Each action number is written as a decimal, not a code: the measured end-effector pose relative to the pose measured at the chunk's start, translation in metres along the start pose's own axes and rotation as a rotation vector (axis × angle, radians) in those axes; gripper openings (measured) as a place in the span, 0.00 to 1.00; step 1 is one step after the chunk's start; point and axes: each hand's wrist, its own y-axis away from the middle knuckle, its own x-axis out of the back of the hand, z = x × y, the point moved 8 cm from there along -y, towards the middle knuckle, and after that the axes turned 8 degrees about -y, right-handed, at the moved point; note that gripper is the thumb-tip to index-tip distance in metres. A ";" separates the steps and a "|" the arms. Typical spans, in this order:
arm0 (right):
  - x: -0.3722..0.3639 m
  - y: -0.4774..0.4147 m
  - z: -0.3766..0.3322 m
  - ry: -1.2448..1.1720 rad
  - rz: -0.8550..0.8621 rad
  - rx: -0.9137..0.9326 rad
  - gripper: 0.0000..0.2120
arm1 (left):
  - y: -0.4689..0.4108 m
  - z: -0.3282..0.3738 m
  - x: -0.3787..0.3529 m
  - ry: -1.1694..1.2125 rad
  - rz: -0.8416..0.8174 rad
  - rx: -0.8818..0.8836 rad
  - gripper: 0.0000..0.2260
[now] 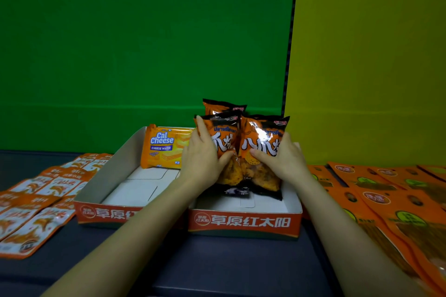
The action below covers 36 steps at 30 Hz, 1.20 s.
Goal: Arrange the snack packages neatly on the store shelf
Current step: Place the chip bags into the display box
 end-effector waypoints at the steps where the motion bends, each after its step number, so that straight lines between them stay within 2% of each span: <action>1: 0.000 0.000 0.000 0.009 -0.009 -0.003 0.41 | 0.001 0.000 -0.001 -0.068 0.002 0.006 0.45; 5: -0.003 -0.001 0.004 0.087 -0.032 -0.017 0.48 | 0.002 0.001 -0.009 -0.241 -0.044 -0.027 0.37; 8: -0.002 -0.001 0.007 0.078 -0.025 -0.027 0.51 | 0.002 0.002 -0.008 -0.235 -0.080 -0.053 0.36; 11: 0.012 0.001 0.001 0.011 0.068 0.002 0.53 | 0.005 0.003 0.018 -0.165 -0.016 -0.107 0.34; 13: 0.032 0.008 -0.013 -0.029 0.215 0.113 0.48 | 0.010 -0.004 0.046 -0.162 0.102 -0.174 0.32; 15: 0.049 0.020 -0.035 -0.026 0.336 0.292 0.36 | 0.018 -0.016 0.072 -0.201 0.241 -0.238 0.24; 16: 0.050 0.028 -0.052 -0.005 0.337 0.397 0.28 | 0.023 -0.027 0.085 -0.233 0.286 -0.239 0.20; 18: 0.039 0.042 -0.089 0.087 0.235 0.579 0.17 | 0.031 -0.053 0.107 -0.277 0.294 -0.203 0.16; 20: 0.017 0.058 -0.127 0.164 0.089 0.682 0.13 | 0.040 -0.083 0.126 -0.291 0.260 -0.139 0.17; 24: -0.044 0.100 -0.204 0.213 -0.168 0.850 0.13 | 0.067 -0.150 0.163 -0.336 0.252 -0.018 0.20; 27: -0.099 0.132 -0.258 0.226 -0.330 0.944 0.13 | 0.095 -0.210 0.195 -0.405 0.254 0.045 0.17; 36: -0.263 0.240 -0.417 0.087 -0.540 0.996 0.15 | 0.199 -0.390 0.319 -0.560 0.248 0.161 0.11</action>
